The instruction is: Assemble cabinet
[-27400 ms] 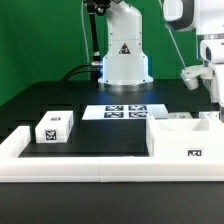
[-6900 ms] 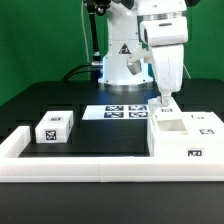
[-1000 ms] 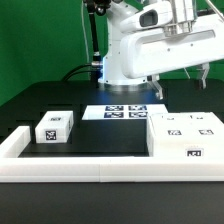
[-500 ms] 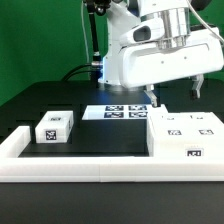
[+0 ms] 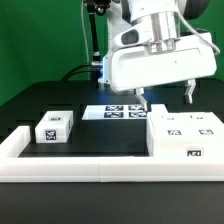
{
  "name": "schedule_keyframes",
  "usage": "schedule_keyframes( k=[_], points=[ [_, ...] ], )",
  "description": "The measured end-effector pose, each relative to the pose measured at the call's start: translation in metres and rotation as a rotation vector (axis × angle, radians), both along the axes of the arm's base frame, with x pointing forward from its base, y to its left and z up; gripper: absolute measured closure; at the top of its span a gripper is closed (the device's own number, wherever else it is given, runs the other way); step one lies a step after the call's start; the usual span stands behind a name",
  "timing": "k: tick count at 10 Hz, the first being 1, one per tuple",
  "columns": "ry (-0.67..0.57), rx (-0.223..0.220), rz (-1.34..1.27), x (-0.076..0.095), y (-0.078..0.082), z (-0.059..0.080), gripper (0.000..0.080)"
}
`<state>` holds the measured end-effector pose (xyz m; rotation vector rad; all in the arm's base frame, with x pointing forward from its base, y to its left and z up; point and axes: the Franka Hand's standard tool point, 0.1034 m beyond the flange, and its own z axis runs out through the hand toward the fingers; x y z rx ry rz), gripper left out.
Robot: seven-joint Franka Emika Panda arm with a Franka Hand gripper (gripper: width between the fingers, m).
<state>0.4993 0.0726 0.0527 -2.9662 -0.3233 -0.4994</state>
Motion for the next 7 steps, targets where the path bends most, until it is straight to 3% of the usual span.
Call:
schedule_keyframes(
  k=[1,3,6,7],
  points=[
    [-0.092,0.014,-0.024,-0.001,-0.008,-0.006,0.0150],
    [-0.068,0.025,-0.031,-0.010,-0.008,-0.018,0.0150],
    [-0.014,0.046,-0.073,-0.007,-0.001,-0.020,0.0150],
    [-0.013,0.066,-0.119,0.005,0.008,-0.015,0.0150]
  ],
)
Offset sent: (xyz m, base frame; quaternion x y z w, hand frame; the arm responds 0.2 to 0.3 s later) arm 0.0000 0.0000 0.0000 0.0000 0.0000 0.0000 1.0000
